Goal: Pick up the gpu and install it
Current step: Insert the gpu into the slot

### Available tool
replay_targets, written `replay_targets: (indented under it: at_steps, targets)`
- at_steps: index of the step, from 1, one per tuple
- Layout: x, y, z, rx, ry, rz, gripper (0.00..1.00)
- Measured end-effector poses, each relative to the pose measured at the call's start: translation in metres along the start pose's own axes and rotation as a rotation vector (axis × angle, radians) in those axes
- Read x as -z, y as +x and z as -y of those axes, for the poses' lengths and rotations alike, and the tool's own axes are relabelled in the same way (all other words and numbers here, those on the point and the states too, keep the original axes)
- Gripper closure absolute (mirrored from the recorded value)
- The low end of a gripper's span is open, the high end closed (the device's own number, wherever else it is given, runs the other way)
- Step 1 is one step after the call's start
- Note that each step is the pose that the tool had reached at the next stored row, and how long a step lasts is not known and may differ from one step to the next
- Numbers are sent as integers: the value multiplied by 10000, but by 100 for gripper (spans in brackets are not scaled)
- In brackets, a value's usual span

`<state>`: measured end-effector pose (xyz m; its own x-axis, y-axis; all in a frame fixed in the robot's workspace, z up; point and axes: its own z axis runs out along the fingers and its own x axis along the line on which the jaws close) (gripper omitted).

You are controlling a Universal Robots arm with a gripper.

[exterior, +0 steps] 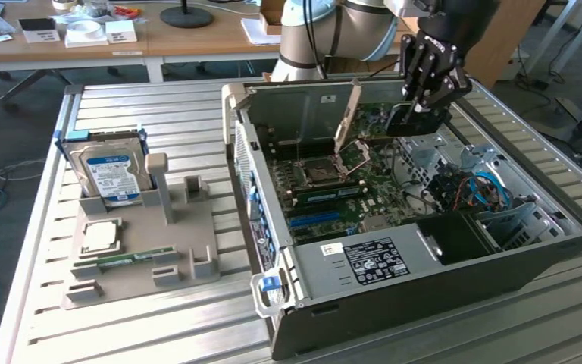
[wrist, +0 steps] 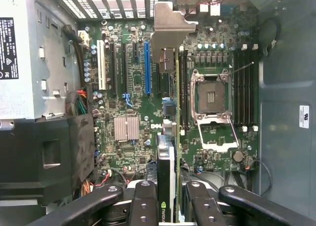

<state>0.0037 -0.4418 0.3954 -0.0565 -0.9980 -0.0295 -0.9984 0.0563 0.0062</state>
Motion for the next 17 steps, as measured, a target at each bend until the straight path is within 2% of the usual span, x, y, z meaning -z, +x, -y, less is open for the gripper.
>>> replay_targets:
  at_steps: [13,17]
  targets:
    - [-47,8,-4,0,1,1,73]
    - [-96,10,-12,0,2,3,73]
